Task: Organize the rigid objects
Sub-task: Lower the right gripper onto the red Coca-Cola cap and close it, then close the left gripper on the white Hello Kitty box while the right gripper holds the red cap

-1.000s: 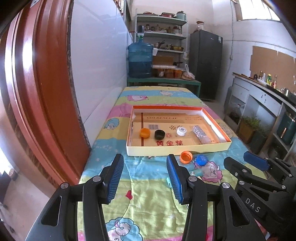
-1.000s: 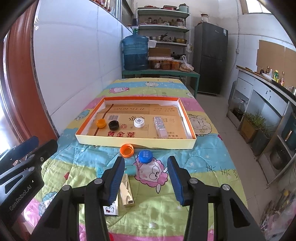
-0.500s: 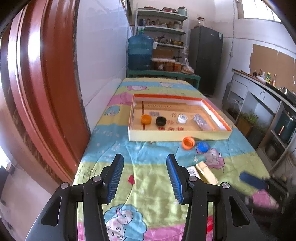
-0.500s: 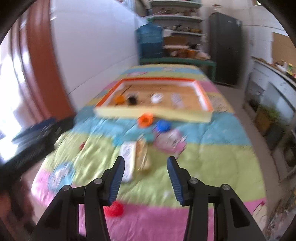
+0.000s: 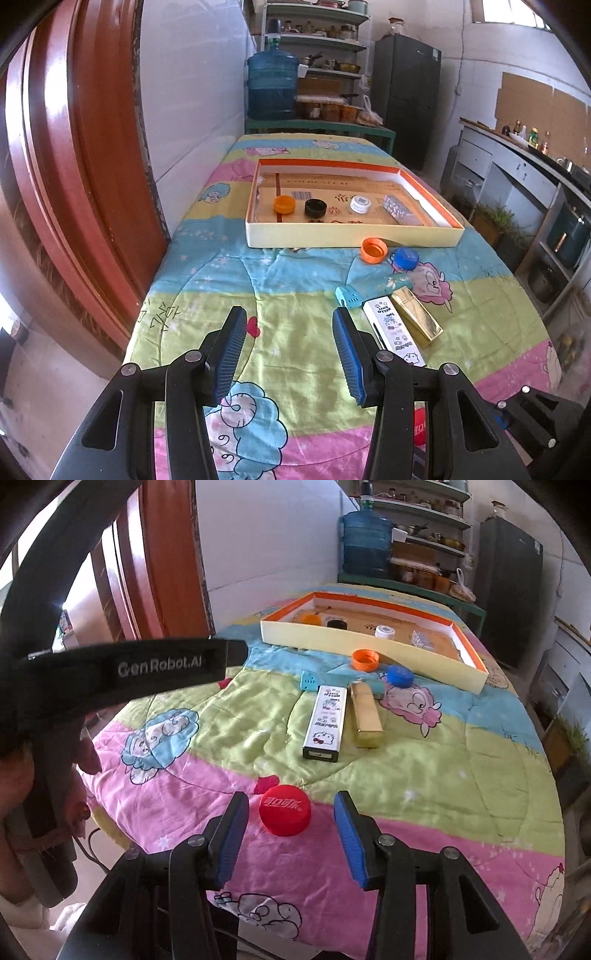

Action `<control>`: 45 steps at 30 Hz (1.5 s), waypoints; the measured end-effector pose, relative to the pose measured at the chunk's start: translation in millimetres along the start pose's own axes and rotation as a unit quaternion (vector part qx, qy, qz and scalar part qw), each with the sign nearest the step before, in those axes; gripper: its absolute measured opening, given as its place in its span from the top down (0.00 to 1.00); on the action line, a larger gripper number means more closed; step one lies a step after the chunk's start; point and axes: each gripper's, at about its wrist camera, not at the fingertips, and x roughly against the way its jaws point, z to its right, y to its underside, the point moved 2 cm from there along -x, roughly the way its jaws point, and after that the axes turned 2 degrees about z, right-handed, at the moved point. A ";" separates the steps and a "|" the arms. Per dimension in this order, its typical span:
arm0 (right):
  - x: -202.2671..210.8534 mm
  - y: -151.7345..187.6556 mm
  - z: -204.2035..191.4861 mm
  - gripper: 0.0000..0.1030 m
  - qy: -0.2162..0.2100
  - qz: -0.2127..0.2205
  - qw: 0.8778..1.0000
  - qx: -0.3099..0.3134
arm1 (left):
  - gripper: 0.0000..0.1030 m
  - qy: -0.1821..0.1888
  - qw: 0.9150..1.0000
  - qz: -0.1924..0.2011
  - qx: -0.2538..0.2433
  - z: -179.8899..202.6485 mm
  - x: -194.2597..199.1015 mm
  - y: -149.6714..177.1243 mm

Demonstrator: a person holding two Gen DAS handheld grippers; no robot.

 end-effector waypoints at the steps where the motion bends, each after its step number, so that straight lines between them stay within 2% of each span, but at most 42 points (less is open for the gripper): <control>1: -1.4 0.8 -0.5 0.54 0.000 -0.002 1.000 0.001 | 0.52 0.000 1.000 0.000 0.000 0.4 -0.3 0.2; 3: -2.7 2.5 -0.9 0.59 -0.002 -0.004 1.000 -0.001 | 0.52 0.000 1.000 -0.001 -0.001 0.2 -0.3 0.1; 4: -2.9 3.4 -1.2 0.70 -0.002 -0.005 1.000 -0.001 | 0.52 0.000 1.000 -0.002 -0.002 0.7 -0.6 0.2; 5: -2.6 3.6 -1.1 0.70 -0.001 -0.004 1.000 -0.001 | 0.52 0.000 1.000 -0.003 -0.002 1.9 -0.4 0.2; 15: 3.4 2.4 2.1 0.71 0.004 0.007 1.000 -0.004 | 0.52 0.005 1.000 -0.008 -0.007 8.5 -3.8 2.0; 22: 10.4 0.0 29.0 0.71 0.039 0.021 0.998 -0.039 | 0.52 0.024 1.000 -0.015 -0.004 18.4 -8.0 4.8; 26: 16.1 1.8 52.2 0.71 0.073 0.027 0.995 -0.067 | 0.52 0.042 0.999 -0.026 -0.009 32.4 -13.8 14.3; 29: 19.4 4.6 66.2 0.71 0.082 0.028 0.992 -0.088 | 0.52 0.051 0.998 -0.034 -0.016 43.4 -17.6 22.3; 35: 19.1 10.4 77.3 0.71 0.081 0.026 0.991 -0.107 | 0.51 0.061 0.997 -0.044 -0.023 58.4 -24.1 30.7; 39: 18.5 11.7 76.6 0.71 0.076 0.027 0.991 -0.109 | 0.41 0.068 0.996 -0.044 -0.023 65.7 -26.1 31.1; 45: 19.1 12.6 80.0 0.71 0.074 0.031 0.990 -0.116 | 0.41 0.069 0.996 -0.053 -0.033 76.4 -33.5 33.3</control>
